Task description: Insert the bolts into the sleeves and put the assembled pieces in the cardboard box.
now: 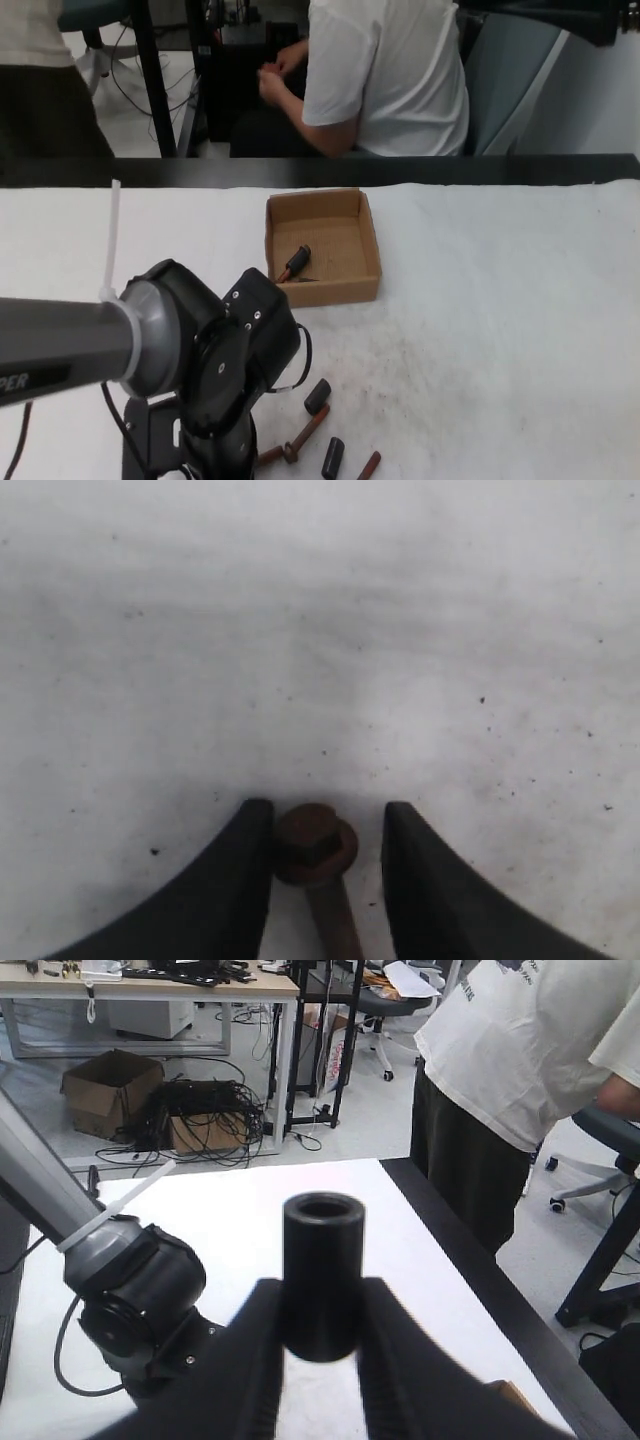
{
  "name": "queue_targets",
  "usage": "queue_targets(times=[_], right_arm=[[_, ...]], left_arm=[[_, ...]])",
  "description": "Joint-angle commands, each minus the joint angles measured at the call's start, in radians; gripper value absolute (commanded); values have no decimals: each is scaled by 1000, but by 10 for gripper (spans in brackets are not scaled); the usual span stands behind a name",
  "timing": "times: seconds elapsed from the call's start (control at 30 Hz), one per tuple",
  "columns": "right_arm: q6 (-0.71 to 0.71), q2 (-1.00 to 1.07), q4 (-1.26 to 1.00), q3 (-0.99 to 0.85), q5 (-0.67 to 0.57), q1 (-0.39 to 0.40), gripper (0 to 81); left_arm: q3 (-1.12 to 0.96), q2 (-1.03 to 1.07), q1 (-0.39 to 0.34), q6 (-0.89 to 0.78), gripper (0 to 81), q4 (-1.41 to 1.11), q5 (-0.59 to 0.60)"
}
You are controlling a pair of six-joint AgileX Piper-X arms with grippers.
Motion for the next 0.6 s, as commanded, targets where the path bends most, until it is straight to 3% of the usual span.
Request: queue_targets(times=[0.0, 0.57], right_arm=[[-6, -11, 1, -8, -3, -14, 8], [-13, -11, 1, -8, -3, -14, 8]], left_arm=[[16, 14, 2, 0, 395, -81, -10], [19, 14, -2, 17, 405, -130, -50]])
